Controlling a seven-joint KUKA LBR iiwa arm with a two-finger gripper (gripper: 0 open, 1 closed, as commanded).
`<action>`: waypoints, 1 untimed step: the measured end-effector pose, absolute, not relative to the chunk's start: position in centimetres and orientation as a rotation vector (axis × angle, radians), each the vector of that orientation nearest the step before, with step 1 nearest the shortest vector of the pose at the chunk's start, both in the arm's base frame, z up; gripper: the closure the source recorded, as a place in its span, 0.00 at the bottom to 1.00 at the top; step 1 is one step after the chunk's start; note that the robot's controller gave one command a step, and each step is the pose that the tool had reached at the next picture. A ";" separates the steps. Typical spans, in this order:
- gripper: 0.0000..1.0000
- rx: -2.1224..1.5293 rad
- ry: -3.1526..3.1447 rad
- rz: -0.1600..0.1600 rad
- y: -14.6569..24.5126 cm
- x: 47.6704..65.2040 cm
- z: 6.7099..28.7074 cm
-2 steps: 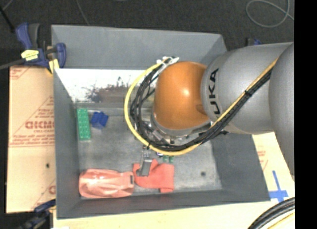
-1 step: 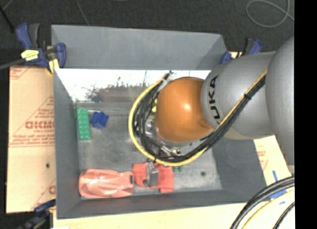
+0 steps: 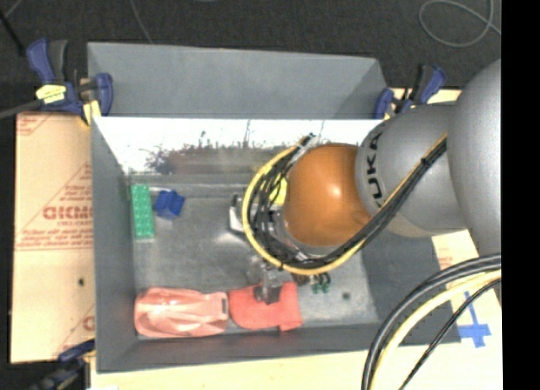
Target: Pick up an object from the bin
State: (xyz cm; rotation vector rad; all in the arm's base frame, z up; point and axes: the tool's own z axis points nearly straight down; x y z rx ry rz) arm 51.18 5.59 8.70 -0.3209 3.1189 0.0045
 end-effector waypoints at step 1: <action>1.00 -0.319 3.119 0.005 5.6 51.2 8.7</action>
Offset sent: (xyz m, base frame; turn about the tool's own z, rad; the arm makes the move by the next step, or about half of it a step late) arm -0.0036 -0.0144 0.1809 -0.0275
